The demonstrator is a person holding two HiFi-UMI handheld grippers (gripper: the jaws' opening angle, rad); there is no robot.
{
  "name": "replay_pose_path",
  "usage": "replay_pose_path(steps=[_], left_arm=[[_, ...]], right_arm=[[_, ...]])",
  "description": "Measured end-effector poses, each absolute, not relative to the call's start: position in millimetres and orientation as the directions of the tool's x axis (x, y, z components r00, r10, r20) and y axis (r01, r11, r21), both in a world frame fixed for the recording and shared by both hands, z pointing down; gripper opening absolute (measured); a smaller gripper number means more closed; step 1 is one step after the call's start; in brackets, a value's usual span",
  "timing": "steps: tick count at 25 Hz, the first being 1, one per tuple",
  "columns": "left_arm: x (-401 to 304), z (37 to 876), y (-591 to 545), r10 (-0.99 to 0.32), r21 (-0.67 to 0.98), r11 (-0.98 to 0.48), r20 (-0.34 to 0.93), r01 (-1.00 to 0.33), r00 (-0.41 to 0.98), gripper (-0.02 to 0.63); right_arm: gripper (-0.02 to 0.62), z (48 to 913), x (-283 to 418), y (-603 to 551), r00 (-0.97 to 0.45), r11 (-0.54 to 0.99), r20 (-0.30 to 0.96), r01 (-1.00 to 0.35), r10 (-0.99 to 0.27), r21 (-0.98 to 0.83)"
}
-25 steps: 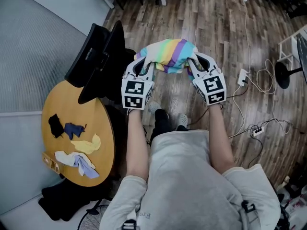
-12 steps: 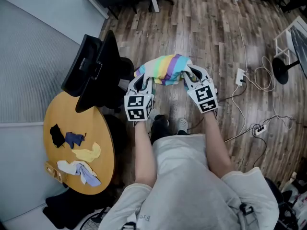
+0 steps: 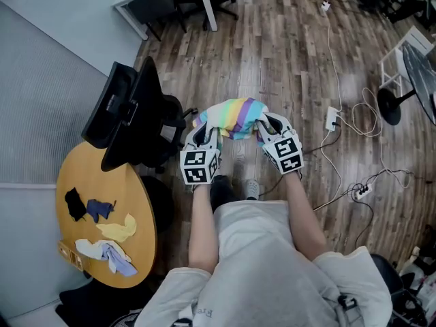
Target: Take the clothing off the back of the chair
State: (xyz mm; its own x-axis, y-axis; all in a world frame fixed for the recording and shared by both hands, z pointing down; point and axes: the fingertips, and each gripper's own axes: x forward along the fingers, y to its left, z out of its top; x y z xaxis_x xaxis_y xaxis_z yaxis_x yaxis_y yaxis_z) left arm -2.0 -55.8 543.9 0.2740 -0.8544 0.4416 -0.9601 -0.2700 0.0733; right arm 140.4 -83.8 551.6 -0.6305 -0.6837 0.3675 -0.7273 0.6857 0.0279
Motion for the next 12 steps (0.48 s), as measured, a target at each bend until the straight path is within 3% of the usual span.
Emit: replay_pose_path(steps=[12], left_arm=[[7.0,540.6,-64.6,-0.853,0.092,-0.292,0.426,-0.952,0.303,0.086]], right_arm=[[0.060,549.5,148.7,-90.0,-0.616,0.667,0.363,-0.745,-0.699,0.020]])
